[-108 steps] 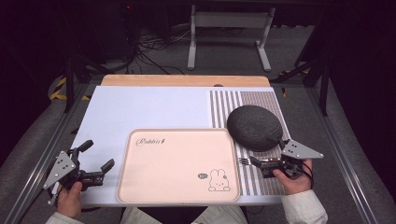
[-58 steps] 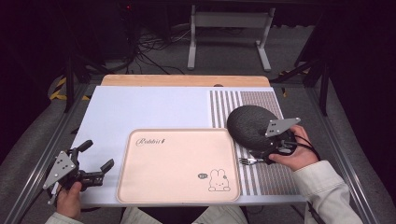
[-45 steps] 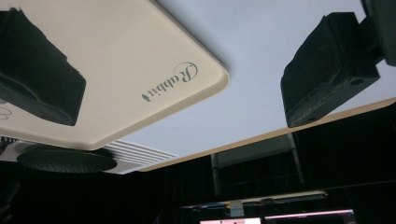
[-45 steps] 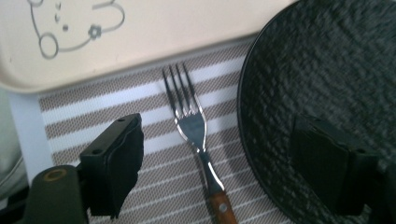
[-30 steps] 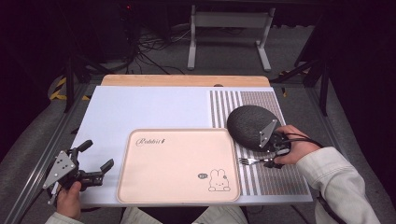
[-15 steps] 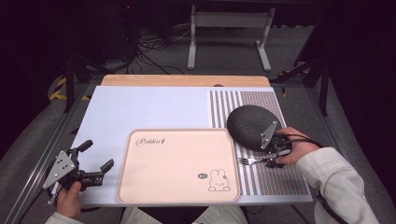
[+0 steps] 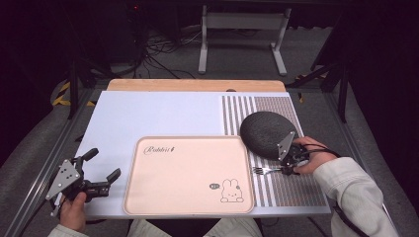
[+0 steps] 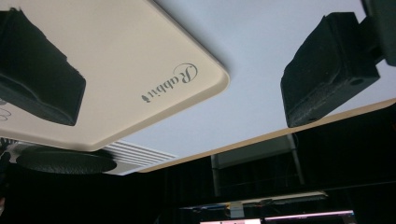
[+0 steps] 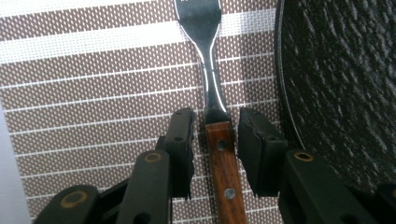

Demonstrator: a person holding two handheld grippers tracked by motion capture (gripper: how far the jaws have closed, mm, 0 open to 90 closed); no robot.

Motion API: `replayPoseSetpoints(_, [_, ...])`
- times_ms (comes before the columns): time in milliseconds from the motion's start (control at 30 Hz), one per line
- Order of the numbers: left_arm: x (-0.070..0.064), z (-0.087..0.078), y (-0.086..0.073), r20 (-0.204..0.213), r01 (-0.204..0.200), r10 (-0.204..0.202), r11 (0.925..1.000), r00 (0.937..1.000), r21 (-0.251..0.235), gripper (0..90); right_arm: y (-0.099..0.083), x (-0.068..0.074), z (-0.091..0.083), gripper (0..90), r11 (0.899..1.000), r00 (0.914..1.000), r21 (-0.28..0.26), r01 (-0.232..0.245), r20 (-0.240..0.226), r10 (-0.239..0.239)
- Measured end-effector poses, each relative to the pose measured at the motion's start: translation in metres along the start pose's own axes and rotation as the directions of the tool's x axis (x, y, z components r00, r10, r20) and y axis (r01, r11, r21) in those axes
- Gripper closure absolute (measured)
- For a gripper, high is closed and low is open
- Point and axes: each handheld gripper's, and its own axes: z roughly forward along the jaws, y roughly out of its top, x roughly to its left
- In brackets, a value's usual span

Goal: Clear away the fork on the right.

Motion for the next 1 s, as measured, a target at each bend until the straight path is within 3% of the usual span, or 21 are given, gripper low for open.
replayPoseSetpoints(333, [0.0001,0.0001,-0.0003,-0.001,0.002,-0.002,1.0000,1.0000,0.000,0.6,-0.0016,-0.0018,0.0023,74.4,1.000,0.9998,0.008,0.012,-0.014,-0.012])
replayPoseSetpoints(733, [-0.0001,0.0004,-0.0005,0.001,0.002,-0.002,1.0000,1.0000,0.002,0.6,-0.0004,-0.0025,0.0023,78.3,0.997,0.9967,0.012,0.072,-0.039,-0.072])
replayPoseSetpoints(1000, [-0.0001,0.0003,-0.0005,0.002,0.004,-0.004,1.0000,1.0000,0.001,0.6,0.0056,0.0035,-0.0064,78.6,0.995,0.9951,0.018,0.096,-0.023,-0.096])
